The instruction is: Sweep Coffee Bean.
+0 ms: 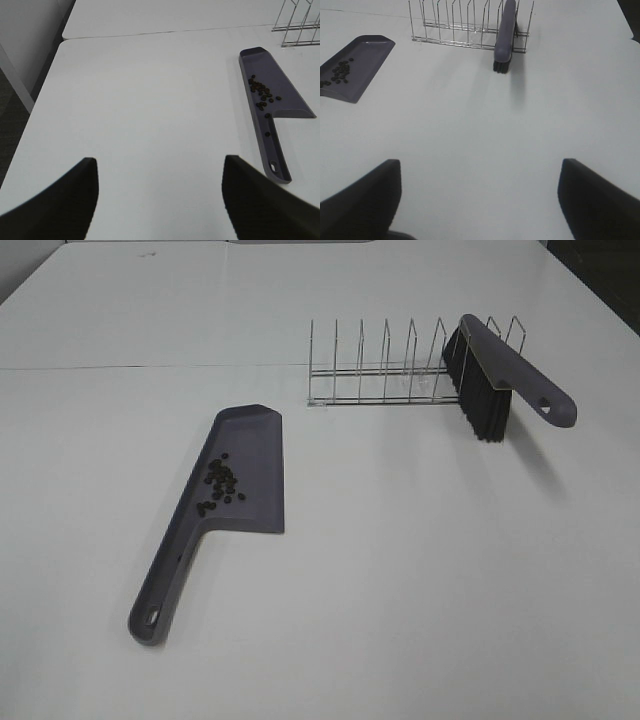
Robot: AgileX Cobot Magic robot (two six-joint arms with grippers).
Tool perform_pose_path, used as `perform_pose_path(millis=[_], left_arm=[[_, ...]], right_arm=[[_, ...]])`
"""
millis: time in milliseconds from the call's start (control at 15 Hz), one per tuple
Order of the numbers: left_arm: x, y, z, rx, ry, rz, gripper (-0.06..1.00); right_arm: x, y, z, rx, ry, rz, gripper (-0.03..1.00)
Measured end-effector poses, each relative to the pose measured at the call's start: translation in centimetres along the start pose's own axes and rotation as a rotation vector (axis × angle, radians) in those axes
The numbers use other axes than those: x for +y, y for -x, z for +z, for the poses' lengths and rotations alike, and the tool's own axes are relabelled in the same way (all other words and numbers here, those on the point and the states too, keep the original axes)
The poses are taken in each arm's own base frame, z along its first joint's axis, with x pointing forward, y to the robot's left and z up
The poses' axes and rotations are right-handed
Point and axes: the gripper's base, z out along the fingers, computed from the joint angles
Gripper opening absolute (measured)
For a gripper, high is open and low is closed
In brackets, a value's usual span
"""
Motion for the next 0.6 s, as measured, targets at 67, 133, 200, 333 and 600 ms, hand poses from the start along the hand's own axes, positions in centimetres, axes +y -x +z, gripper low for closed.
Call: perform_pose_path(millis=[67,133,200,333,600], left_arm=[[0.00,0.00,0.00,0.000,0.000,0.000,0.65],[0.00,0.00,0.00,0.000,0.000,0.000,0.65],[0.00,0.00,0.00,0.000,0.000,0.000,0.65],[0.00,0.01,0.00,-0.001,0.000,0.000,0.65],[0.00,0.01,0.00,-0.001,0.000,0.000,0.65]], right_arm=[[0.00,0.00,0.00,0.000,0.000,0.000,0.73],[0.00,0.00,0.00,0.000,0.000,0.001,0.73],[0.00,0.00,0.00,0.000,0.000,0.001,0.73],[0.00,0.00,0.00,0.000,0.000,0.001,0.73],[0.00,0.00,0.00,0.000,0.000,0.001,0.73]])
